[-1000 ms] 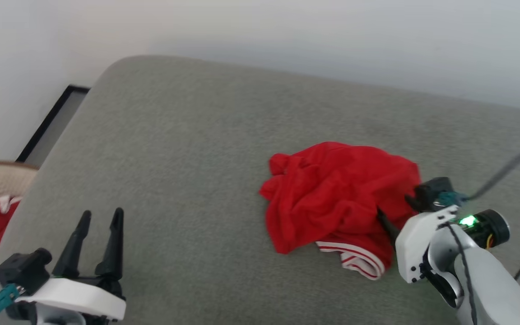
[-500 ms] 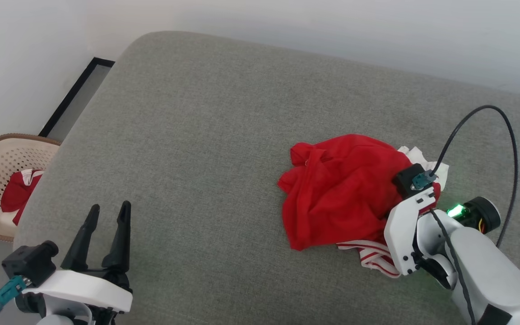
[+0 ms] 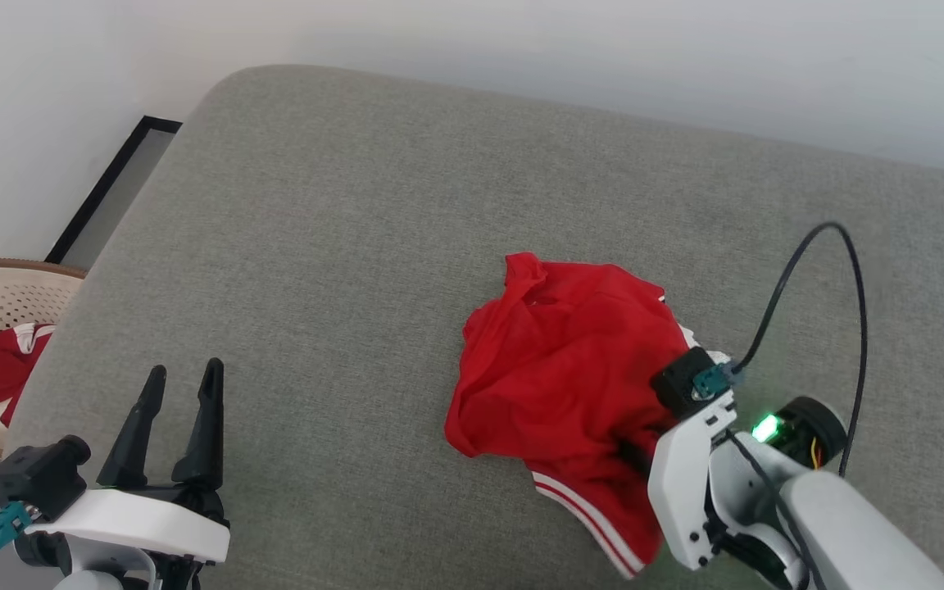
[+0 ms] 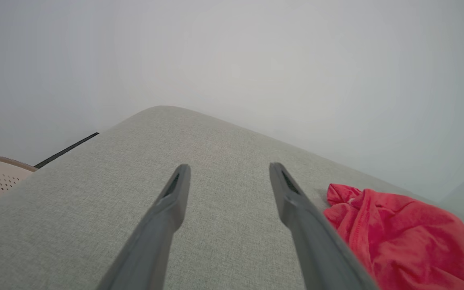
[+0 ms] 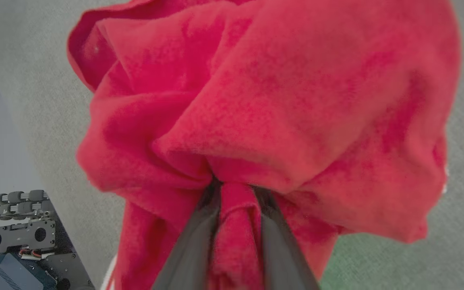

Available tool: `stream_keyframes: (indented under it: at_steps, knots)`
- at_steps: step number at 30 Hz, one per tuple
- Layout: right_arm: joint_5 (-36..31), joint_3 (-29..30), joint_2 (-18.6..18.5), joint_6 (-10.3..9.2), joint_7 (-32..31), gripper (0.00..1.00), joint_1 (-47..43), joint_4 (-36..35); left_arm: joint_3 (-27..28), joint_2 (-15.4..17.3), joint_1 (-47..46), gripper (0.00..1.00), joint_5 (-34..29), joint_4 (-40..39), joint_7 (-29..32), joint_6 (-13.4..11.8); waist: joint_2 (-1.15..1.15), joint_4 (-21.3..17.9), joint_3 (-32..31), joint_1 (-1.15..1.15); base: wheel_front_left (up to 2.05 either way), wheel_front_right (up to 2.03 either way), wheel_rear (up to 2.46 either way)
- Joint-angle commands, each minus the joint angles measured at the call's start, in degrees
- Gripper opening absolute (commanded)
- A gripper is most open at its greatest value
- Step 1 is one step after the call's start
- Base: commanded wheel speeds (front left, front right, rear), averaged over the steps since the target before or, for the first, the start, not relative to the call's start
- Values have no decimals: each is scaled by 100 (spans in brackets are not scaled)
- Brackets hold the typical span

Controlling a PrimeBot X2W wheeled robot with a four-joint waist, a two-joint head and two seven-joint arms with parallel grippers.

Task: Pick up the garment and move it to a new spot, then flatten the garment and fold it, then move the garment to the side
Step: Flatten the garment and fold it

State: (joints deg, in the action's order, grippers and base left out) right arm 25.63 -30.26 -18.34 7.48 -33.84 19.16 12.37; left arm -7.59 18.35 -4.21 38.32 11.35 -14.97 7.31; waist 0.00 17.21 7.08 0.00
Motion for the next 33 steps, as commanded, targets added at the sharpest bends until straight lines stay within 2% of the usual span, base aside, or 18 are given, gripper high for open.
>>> stream_keyframes:
  at_steps: [1,5,9,16,20,25,33]
  knots:
    - [-3,5,54,2,49,100,-82,-35,9,0,3,100,-18,-2,-30,20,0,-18,15,0,0,0,0]
    - [29,96,127,2,108,100,-177,-82,51,14,10,100,-7,12,-30,21,0,-99,16,0,0,0,0]
    - [127,259,91,2,63,100,-201,-438,109,40,73,100,-5,-22,-30,21,0,-205,8,0,0,0,0]
    - [-59,961,-15,2,25,100,-273,-1130,127,54,85,100,-10,-67,-30,21,0,-311,21,0,0,0,0]
    - [-176,1295,-42,2,59,100,-249,-1196,81,53,66,100,4,-79,-30,21,0,-295,55,0,0,0,0]
    - [-278,1626,-105,2,178,100,-36,-906,-41,48,-40,100,52,-62,-30,21,0,-171,157,0,0,0,0]
    - [-150,1571,-283,1,77,100,330,30,-214,44,-174,100,127,20,-30,20,0,128,337,0,0,0,0]
